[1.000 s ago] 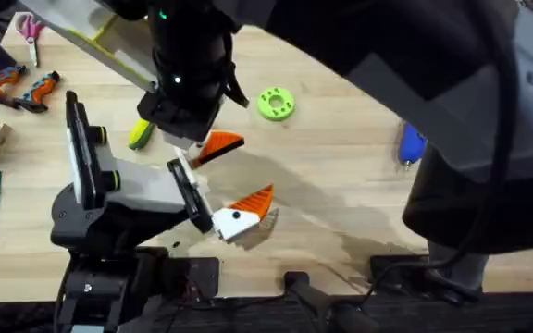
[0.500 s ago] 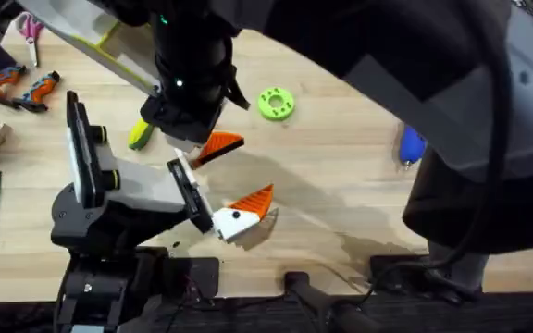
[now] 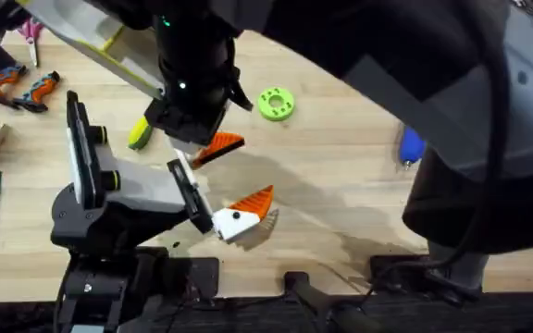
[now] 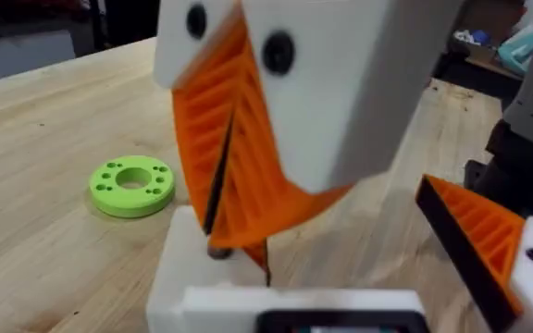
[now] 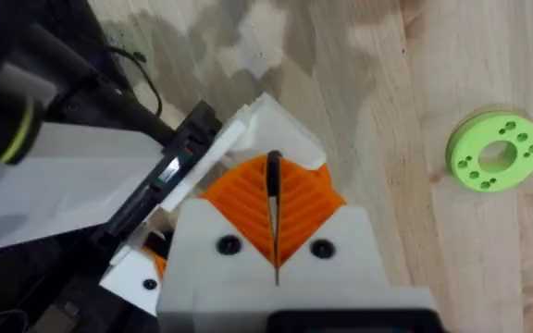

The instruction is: Pick up the gripper from the table and insert it into the empty holder that is missing its gripper. Then pick up a screw, insert it into the mounting hole, and use the screwdriver to tighten it. Finally, clean up the table by picking up the vegetable and placing it into the bucket.

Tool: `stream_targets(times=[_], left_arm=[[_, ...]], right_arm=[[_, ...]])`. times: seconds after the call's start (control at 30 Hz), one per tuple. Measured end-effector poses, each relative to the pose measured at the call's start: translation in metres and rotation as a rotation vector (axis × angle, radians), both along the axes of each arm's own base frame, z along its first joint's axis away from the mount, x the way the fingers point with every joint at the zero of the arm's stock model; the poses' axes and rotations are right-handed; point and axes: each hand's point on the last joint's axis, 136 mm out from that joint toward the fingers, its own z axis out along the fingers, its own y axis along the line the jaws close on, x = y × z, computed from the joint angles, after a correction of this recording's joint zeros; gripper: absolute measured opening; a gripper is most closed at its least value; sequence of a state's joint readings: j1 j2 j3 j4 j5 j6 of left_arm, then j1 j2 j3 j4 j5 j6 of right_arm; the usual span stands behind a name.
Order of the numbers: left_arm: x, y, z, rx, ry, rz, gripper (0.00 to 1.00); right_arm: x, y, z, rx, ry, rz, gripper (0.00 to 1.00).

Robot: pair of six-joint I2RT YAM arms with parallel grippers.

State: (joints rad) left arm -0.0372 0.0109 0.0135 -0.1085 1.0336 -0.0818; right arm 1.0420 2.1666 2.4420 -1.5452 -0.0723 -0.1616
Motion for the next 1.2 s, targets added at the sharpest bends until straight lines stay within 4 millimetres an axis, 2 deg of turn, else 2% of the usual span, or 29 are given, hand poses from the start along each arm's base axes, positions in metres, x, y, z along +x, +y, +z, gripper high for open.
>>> stream_targets(times=[0.63,0.87,1.07,1.17,1.2], left_arm=[[0.0,0.0,0.0,0.0,0.0,-0.002,0.985],[0.0,0.0,0.0,-0.002,0.004,-0.002,0.985],[0.0,0.0,0.0,-0.003,0.008,-0.002,0.985],[0.0,0.0,0.0,-0.004,0.009,-0.002,0.985],[0.0,0.0,0.0,-0.004,0.009,-0.002,0.985]], right_arm=[[0.002,0.007,0.001,0.025,-0.014,0.003,0.005],[0.004,0.01,-0.011,0.002,0.0,0.0,0.005],[0.003,0.01,-0.011,0.001,0.0,0.0,0.006],[0.004,0.01,-0.011,0.0,-0.001,-0.005,0.131],[0.005,0.009,-0.011,-0.003,-0.007,-0.006,0.245]])
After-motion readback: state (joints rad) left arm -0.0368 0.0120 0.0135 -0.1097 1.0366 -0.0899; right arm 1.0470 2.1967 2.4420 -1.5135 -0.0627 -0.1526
